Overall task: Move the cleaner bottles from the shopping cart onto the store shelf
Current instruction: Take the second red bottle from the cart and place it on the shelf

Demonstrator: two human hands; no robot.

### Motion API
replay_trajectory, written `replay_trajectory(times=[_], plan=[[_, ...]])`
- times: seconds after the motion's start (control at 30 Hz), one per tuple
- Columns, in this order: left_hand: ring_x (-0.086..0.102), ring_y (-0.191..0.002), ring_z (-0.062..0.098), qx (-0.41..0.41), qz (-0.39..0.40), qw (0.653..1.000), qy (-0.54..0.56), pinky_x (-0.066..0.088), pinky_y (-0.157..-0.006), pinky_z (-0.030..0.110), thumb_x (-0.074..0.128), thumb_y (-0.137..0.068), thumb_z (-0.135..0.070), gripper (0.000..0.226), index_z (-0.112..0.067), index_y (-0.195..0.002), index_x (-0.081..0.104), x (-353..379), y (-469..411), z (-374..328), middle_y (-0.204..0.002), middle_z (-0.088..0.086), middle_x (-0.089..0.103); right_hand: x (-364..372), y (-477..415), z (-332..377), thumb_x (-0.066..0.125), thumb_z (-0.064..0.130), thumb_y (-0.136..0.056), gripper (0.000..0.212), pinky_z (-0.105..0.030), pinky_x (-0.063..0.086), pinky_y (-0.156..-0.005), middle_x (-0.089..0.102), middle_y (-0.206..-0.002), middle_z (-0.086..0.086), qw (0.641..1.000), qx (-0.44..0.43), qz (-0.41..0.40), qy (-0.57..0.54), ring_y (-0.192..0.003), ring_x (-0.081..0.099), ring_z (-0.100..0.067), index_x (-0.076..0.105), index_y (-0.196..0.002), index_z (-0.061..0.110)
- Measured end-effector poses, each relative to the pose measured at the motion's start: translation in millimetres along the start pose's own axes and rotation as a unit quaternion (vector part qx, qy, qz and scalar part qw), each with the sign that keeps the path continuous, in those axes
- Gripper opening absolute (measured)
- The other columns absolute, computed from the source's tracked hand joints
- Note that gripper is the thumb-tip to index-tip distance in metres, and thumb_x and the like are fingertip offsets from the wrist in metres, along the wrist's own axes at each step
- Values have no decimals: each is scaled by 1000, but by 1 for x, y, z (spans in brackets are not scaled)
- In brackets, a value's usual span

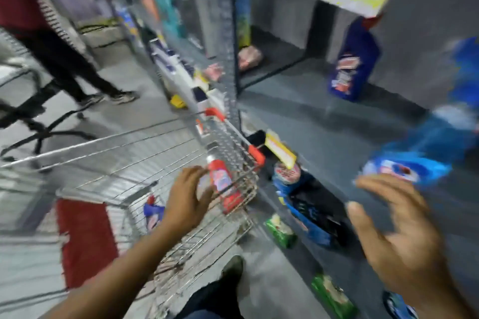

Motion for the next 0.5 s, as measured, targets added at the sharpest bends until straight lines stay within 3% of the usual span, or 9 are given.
replay_trajectory(times=[0.07, 0.13, 0.2, 0.27, 0.3, 0.4, 0.5], plan=[[56, -115, 34, -144, -4, 989, 19, 42, -99, 41, 64, -89, -22, 37, -5, -122, 57, -21, -13, 72, -124, 20, 60, 85, -36, 25, 60, 27, -83, 29, -12, 33, -102, 59, -110, 4, 994, -11, 99, -46, -111, 50, 6, 63, -111, 20], [58, -114, 33, -268, 19, 961, 69, 45, -98, 40, 63, -90, -21, 42, -3, -126, 53, -24, -16, 134, -125, 22, 59, 170, -64, 27, 65, 24, -80, 31, -14, 36, -101, 61, -113, 3, 975, 10, 212, -66, -108, 54, -1, 66, -111, 19], [63, -92, 31, -355, 58, 924, 133, 51, -76, 29, 63, -90, -19, 44, 1, -128, 50, -7, -16, 181, -108, 21, 65, 259, -87, 26, 69, 19, -80, 36, -18, 36, -98, 63, -116, -4, 945, 28, 323, -49, -109, 57, -14, 64, -116, 17], [51, -60, 20, -415, 108, 883, 191, 43, -46, 19, 64, -90, -14, 45, 5, -127, 48, 24, -10, 203, -78, 10, 63, 335, -99, 16, 69, 22, -82, 43, -21, 35, -96, 62, -123, -10, 910, 40, 413, -8, -114, 57, -24, 60, -124, 15], [45, -56, 16, -440, 129, 862, 216, 40, -44, 20, 64, -89, -13, 46, 5, -127, 46, 40, -10, 215, -73, 6, 59, 376, -103, 6, 68, 25, -84, 46, -23, 36, -96, 62, -126, -13, 891, 50, 452, 9, -117, 56, -27, 57, -127, 15], [51, -70, 18, -467, 191, 832, 231, 44, -63, 24, 67, -87, -19, 51, -2, -131, 45, 97, -17, 239, -89, 8, 59, 479, -98, -44, 67, 33, -84, 56, -29, 41, -94, 59, -134, -14, 830, 124, 541, 57, -119, 56, -29, 49, -135, 15], [58, -75, 19, -465, 226, 818, 252, 47, -67, 21, 67, -86, -25, 55, -5, -132, 45, 152, -29, 251, -102, 13, 69, 555, -83, -102, 68, 31, -84, 56, -30, 45, -88, 60, -130, -16, 797, 203, 564, 73, -112, 59, -30, 49, -133, 10]])
Point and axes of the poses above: each hand's wrist, its own y-axis away from the middle knuckle, its own x-axis out of the palm, z = x × y, the point moved 9 cm from there along -y, towards the middle knuckle
